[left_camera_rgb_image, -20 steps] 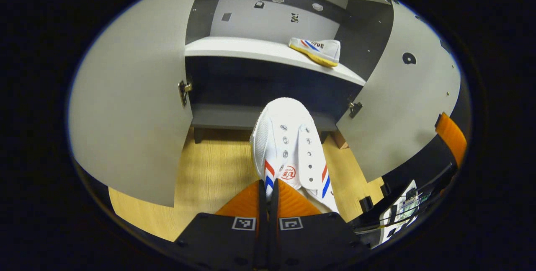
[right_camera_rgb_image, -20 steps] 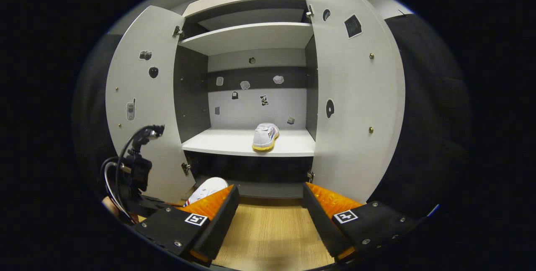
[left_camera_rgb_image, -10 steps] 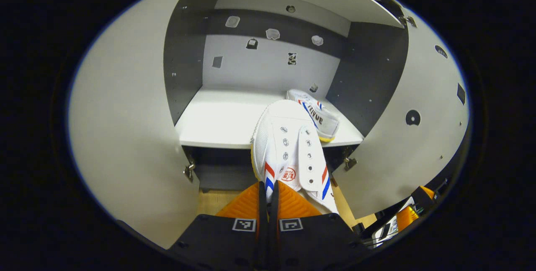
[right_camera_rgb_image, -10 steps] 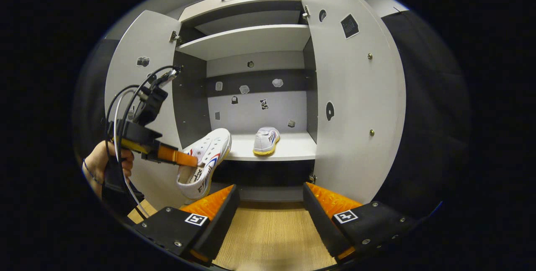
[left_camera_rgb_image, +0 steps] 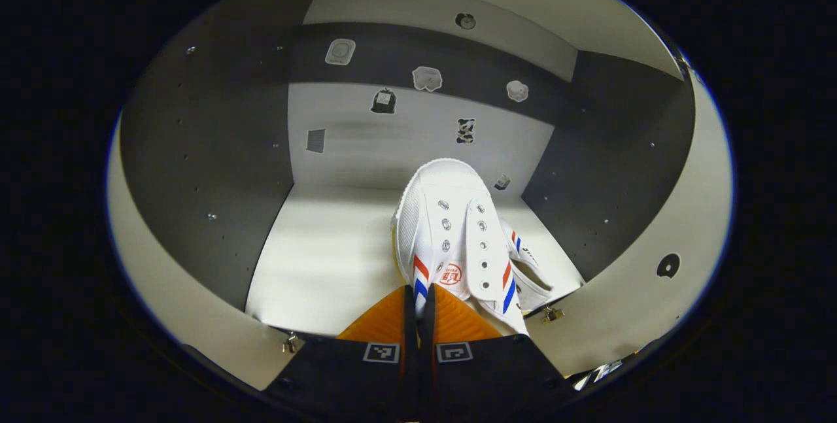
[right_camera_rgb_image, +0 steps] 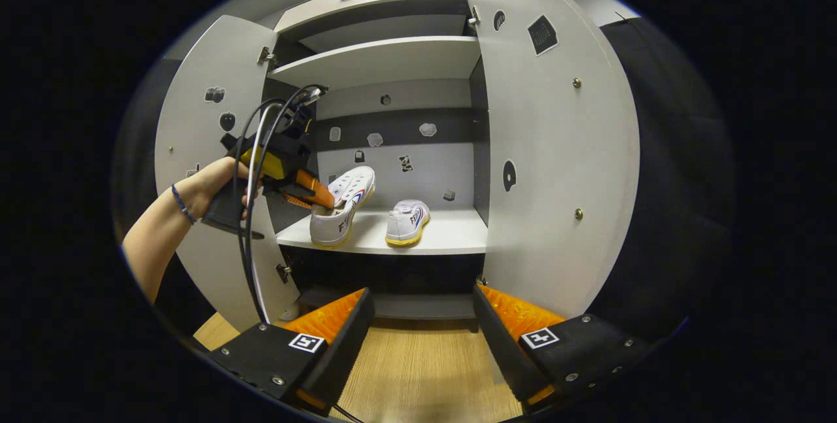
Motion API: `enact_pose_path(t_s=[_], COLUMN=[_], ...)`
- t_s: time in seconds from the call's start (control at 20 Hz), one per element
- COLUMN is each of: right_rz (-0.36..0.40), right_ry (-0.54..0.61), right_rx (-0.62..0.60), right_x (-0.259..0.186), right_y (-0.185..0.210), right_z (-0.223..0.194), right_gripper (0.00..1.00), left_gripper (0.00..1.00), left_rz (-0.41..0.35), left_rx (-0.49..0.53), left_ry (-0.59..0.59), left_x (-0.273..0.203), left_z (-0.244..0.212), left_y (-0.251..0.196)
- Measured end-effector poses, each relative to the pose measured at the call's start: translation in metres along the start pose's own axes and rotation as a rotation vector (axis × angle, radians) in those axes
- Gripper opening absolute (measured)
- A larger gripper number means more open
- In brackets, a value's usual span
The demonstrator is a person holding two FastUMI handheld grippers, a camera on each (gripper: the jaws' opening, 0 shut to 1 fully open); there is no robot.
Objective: Grab one shoe with the right hand and put it into the shoe cabinet, grab the other shoe with the left hand and put it into the shoe cabinet; then close the right door with the right hand and the left door with the left hand.
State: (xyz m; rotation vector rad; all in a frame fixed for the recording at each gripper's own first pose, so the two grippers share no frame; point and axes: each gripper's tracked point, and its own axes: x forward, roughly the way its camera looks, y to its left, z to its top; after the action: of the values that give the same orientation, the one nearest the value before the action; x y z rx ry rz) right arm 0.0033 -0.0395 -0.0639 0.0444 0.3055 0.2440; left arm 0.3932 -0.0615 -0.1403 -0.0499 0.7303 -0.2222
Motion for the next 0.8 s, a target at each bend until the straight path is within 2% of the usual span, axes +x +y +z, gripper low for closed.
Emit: enact_pose_path(t_s=[0.35,0.65,0.75,0.8], right_rz=[0.009,0.019,0.023,0.029], right_ry=[0.019,0.039,0.039,0.040], right_rx=[-0.008,0.007,0.008,0.010], right_x=[0.008,0.014,0.015,0.015], right_y=[-0.002,-0.001,0.000,0.002], right_z=[-0.002,-0.005,-0.004,-0.005], right_gripper=[0.93,0.93,0.94,0.93], left_gripper=[0.06,0.07,0.10,0.14], left_rz=[0.009,0.038,0.040,0.025], left_rx=[-0.039,-0.057,-0.048,-0.044], left_ry=[0.112,0.163,0.162,0.149], left_x=[0.064,0.080,0.079,0.077], left_z=[0.000,-0.016,-0.017,-0.014], left_y=[0.018,0.030,0.030,0.026])
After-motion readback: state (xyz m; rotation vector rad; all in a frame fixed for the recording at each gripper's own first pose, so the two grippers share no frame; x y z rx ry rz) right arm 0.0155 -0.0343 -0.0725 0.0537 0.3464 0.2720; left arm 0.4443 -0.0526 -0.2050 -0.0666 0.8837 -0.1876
